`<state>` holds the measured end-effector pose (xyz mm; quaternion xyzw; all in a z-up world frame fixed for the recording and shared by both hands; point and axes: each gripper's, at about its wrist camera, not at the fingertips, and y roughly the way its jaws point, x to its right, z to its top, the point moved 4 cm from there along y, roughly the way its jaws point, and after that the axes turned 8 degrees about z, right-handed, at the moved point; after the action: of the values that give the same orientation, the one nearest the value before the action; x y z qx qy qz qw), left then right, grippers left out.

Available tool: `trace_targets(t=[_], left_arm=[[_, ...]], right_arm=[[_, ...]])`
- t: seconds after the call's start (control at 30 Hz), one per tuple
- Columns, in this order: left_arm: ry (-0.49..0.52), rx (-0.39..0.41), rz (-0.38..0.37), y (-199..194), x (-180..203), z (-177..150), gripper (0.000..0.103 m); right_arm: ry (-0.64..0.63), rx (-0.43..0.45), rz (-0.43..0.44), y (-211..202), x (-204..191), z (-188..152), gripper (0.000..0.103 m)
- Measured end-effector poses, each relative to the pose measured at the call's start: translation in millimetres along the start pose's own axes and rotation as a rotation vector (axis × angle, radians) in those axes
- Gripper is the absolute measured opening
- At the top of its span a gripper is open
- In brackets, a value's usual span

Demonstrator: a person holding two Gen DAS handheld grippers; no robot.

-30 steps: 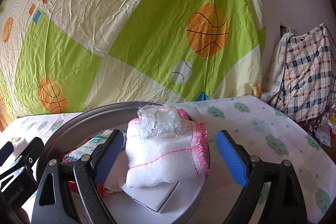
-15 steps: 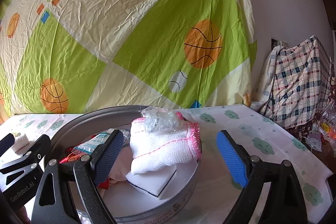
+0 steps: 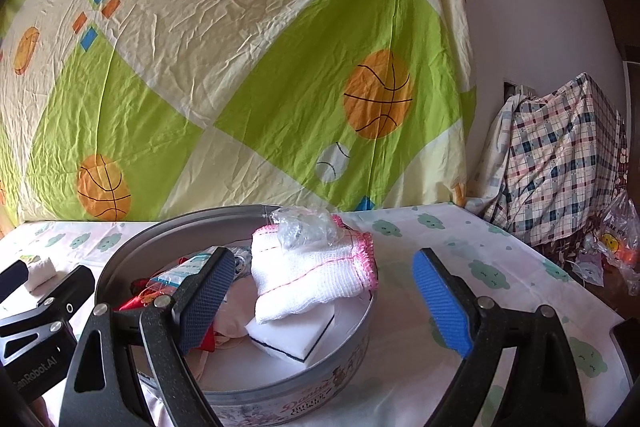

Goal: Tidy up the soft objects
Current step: 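Open the right tool to drop the plastic bag and withdraw both tools from the tin, then grasp the green tissue pack with the left tool while the right tool grasps the white gauze roll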

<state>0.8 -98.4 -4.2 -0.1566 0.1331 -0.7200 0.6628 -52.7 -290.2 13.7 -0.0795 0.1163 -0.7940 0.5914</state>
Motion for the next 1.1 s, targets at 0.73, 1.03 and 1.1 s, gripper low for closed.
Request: trace_targets(t=[0.73,1.03,1.1], left_arm=[[-0.010,-0.052,0.075,19,-70,3,0.102],[0.003,-0.050,0.151,32,-115,9,0.102],[-0.003,-0.054,0.166,36,-129,10,0.102]], right_arm=[[-0.025,-0.016,0.094,-4,-76,-7,0.092],[-0.042,-0.023,0.157,2,-121,-8,0.092],[-0.049,-0.028,0.168,4,-132,-8,0.092]])
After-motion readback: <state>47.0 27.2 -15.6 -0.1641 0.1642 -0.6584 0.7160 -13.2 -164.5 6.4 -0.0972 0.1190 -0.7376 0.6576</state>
